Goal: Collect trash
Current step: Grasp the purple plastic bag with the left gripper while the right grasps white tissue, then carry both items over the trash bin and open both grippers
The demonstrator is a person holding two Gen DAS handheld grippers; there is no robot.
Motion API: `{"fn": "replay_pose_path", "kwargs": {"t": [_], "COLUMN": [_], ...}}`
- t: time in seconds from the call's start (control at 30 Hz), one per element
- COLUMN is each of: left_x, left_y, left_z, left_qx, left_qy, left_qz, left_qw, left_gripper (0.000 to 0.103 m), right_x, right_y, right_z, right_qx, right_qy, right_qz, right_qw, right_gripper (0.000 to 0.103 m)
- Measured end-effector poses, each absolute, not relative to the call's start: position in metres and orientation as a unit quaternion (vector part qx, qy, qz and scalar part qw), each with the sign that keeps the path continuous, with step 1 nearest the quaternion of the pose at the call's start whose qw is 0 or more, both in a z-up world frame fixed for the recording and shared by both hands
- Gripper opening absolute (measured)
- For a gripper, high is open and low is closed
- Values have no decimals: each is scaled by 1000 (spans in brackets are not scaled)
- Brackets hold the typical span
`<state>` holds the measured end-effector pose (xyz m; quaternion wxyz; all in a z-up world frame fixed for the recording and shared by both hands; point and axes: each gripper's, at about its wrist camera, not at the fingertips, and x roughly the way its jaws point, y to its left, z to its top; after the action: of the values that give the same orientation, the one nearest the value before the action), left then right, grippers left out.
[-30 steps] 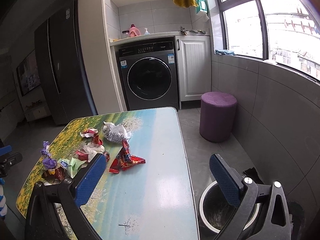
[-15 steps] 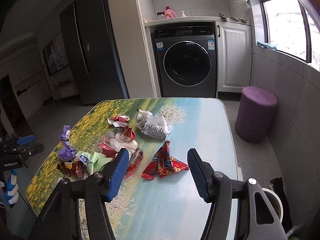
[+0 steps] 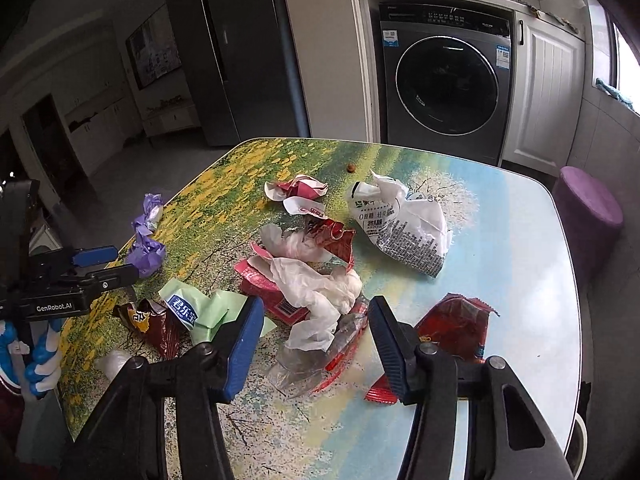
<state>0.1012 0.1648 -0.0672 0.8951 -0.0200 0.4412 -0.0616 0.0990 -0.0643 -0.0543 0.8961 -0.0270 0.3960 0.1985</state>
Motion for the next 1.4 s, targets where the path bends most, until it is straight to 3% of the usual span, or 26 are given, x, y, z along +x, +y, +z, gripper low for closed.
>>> {"fn": "replay_pose_path", "kwargs": {"t": [0.17, 0.3, 0.33, 0.47, 0.97, 1.2, 1.4], "left_x": [116, 120, 120, 116, 60, 49, 47], "left_y": [171, 174, 174, 175, 121, 7, -123], "left_z": [-83, -93, -95, -90, 17, 43, 29], "left_qx": [-51, -66, -67, -75, -43, 8, 51], "left_qy": [461, 473, 474, 458, 351, 340, 378], "left_qz": [-67, -76, -78, -85, -158, -260, -358], "left_qw": [883, 875, 875, 882, 922, 904, 852], "left_gripper": [63, 32, 27, 15, 13, 13, 13], "right_x": [120, 126, 126, 118, 31, -21, -63], "right_y": [-56, -56, -57, -64, -120, -208, -317], "right_z": [-70, -78, -78, -71, 16, 35, 14], "right_qx": [-37, -46, -46, -37, 34, 80, 142], "right_qy": [417, 433, 435, 427, 318, 285, 302], "right_qz": [196, 189, 189, 188, 189, 101, -29], "right_qw": [887, 880, 879, 884, 928, 950, 942], "right_gripper": [44, 24, 14, 9, 8, 8, 8]}}
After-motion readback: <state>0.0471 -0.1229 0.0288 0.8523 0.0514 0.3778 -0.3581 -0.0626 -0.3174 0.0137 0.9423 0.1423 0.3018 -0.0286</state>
